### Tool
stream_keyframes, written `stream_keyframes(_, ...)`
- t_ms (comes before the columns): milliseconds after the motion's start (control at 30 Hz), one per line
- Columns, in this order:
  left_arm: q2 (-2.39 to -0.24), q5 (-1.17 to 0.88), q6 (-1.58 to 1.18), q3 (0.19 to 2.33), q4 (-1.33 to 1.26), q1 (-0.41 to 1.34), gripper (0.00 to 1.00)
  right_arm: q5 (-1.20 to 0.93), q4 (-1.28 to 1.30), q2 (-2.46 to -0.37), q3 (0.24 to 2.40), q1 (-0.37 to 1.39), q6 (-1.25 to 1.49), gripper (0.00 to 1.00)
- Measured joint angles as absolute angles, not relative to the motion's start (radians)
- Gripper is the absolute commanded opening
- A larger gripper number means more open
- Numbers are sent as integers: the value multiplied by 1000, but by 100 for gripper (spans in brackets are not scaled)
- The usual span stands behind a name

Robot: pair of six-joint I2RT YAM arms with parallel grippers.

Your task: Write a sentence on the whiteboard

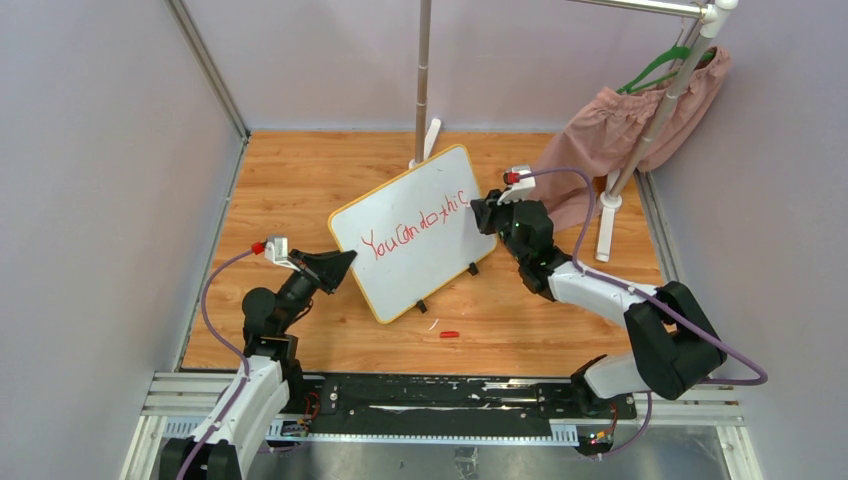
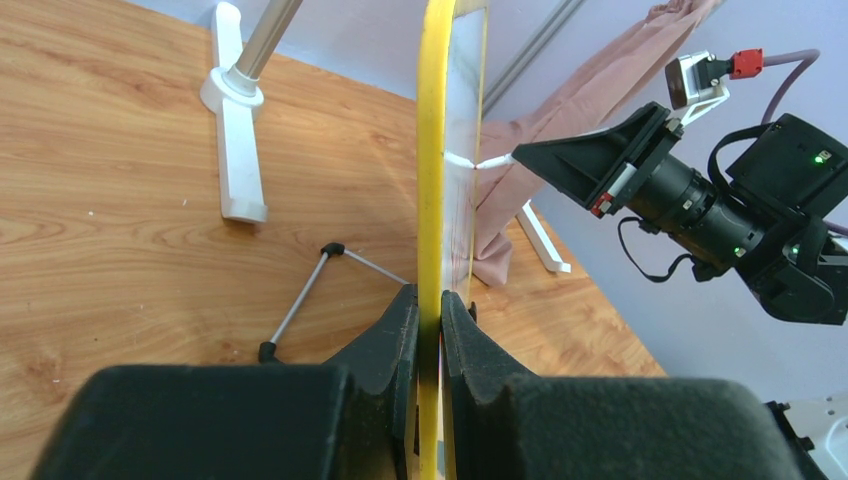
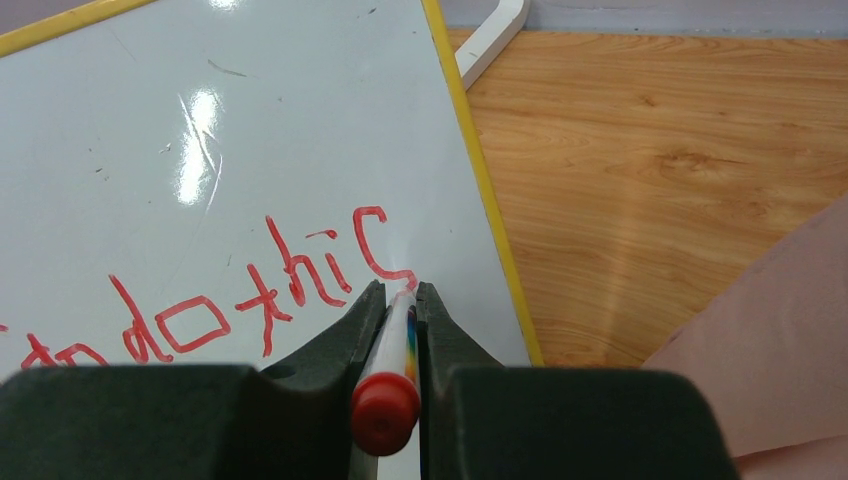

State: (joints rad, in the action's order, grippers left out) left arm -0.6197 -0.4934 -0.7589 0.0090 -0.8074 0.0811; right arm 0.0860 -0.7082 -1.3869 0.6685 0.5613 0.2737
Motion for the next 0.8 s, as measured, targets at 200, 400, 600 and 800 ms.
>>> stream_keyframes(200, -620, -494, -759, 9, -807, 81, 0, 86, -707, -1385, 669, 573, 274, 0)
stream_keyframes(400, -620, -494, -759, 9, -807, 82, 0, 85, -703, -1383, 669, 583, 274, 0)
stream_keyframes(600, -620, -494, -759, 9, -807, 82, 0, 79, -703, -1383, 669, 593, 276, 0)
stream_keyframes(800, -620, -493, -759, 9, -806, 82, 0, 78, -696, -1383, 670, 600, 278, 0)
